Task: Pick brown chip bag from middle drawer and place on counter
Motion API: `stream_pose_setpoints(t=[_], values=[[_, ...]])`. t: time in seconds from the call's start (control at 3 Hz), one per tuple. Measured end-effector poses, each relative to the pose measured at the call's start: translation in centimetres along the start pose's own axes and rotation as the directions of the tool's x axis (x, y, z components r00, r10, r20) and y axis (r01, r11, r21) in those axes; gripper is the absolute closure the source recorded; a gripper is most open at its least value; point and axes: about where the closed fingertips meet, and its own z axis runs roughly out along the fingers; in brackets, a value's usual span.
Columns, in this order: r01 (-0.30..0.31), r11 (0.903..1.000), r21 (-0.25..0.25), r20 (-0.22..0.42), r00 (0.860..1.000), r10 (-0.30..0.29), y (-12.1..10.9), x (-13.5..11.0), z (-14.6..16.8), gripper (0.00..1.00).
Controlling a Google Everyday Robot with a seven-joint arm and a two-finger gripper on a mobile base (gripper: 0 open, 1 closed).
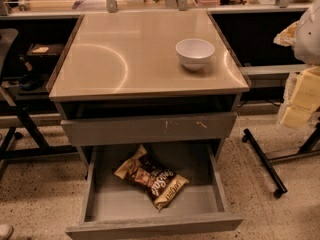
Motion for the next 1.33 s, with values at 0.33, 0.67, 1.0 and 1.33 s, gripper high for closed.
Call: stream_pose_setpoints(t=[0.33, 0.67, 1.0, 1.33], values=[[0.000, 1.0000, 0.000, 0.000, 1.000, 0.000, 0.0, 0.0, 0.0, 0.00], [0.011, 0.9999, -0.001, -0.016, 1.000, -0.011, 0.7, 0.0, 0.4, 0.00], [-0.003, 0.9997, -0.026, -0.011, 1.000, 0.003, 3.5, -0.8, 3.1, 0.00], [-0.051, 0.9908, -0.125, -0.053, 0.998, 0.045, 7.5, -1.7, 10.2, 0.00]])
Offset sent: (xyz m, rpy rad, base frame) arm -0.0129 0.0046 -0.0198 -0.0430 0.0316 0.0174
